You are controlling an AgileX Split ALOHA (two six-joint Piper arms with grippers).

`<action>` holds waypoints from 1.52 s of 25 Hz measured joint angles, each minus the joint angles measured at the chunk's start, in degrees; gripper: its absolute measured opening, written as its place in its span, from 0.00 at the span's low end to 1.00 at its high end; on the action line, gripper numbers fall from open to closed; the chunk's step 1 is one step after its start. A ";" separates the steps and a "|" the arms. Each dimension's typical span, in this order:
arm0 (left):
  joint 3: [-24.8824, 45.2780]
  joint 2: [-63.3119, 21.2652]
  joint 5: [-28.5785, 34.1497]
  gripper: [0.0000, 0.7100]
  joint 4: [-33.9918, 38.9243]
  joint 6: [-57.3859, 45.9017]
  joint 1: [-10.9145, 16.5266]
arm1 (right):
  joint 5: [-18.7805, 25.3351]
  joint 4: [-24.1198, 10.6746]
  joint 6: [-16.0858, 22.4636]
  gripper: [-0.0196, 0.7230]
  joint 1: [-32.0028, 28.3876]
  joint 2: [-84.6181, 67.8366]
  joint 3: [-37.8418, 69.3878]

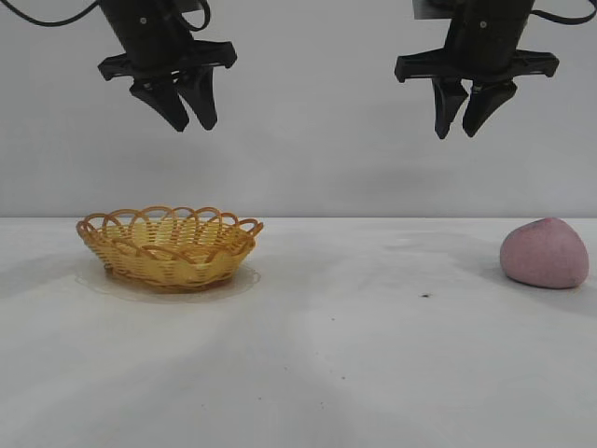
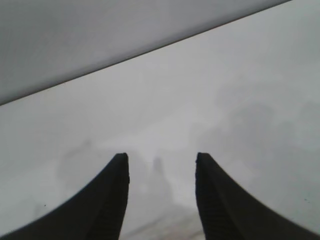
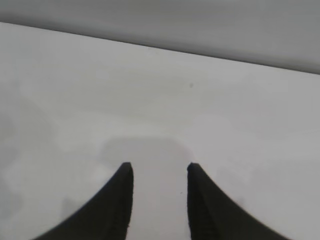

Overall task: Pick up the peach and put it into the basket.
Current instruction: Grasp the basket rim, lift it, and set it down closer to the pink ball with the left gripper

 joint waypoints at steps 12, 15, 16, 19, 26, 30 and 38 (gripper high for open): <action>0.00 0.00 0.10 0.38 0.00 0.00 0.00 | 0.00 0.00 0.00 0.32 0.00 0.00 0.00; 0.00 0.00 0.34 0.38 0.00 0.00 0.00 | 0.73 -0.11 0.00 0.32 0.00 0.00 0.00; 0.00 0.00 0.85 0.38 0.00 0.00 0.00 | 1.16 -0.34 0.00 0.32 0.00 0.00 0.00; 0.00 0.00 3.61 0.38 0.11 0.00 0.00 | 2.52 -0.79 -0.11 0.32 0.00 0.00 0.00; 0.00 -0.04 11.32 0.38 0.00 0.00 2.76 | 4.69 -0.47 -2.73 0.32 0.00 -1.49 0.12; 0.00 -0.51 15.23 0.38 -3.47 2.47 5.75 | 5.28 -0.66 -3.11 0.32 0.00 -3.24 0.64; 7.88 -6.72 14.58 0.38 -2.78 6.58 6.06 | 7.39 1.47 -4.61 0.32 0.00 -4.28 0.98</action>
